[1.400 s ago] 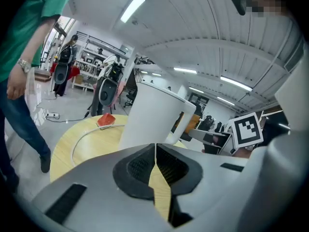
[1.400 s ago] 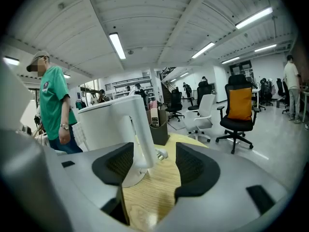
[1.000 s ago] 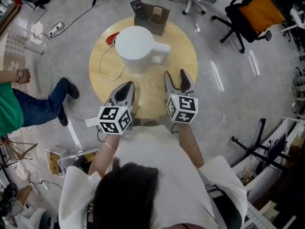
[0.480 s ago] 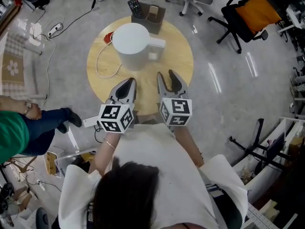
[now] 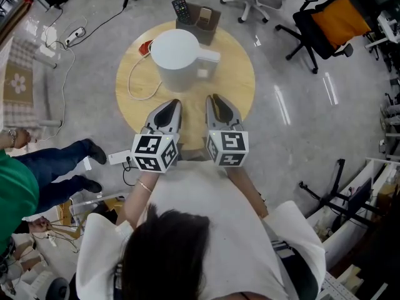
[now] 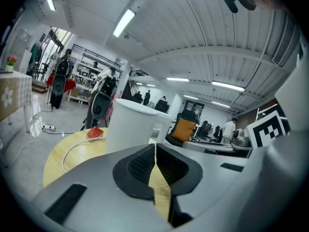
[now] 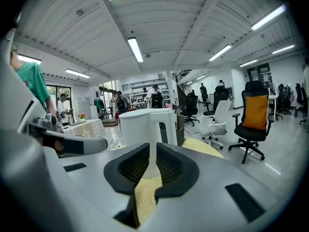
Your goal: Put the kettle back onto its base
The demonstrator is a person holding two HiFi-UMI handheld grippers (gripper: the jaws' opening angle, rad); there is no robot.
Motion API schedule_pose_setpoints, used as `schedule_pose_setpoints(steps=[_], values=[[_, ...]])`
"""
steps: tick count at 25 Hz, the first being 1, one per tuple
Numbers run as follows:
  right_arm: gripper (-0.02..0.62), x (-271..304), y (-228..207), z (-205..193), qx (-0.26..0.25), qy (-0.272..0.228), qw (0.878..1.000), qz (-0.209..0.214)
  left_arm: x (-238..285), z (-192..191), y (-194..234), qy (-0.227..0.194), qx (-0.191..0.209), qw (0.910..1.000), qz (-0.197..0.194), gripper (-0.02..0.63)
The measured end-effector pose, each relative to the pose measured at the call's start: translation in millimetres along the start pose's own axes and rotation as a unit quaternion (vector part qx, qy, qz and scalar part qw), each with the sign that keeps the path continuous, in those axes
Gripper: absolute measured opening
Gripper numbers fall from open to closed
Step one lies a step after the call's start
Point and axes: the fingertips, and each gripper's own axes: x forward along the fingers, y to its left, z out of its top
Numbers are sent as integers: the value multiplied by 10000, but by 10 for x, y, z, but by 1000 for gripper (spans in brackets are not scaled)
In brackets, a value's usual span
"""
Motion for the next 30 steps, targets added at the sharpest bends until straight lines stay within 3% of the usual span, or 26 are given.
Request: schedule_pose_setpoints(steps=[15, 30], values=[[32, 12, 148, -103, -163, 296, 9994, 108, 49, -48, -72, 82, 52, 10000, -2, 32], [26, -42, 262, -40, -202, 104, 9995, 238, -10, -63, -42, 134, 70, 9998, 141, 32]])
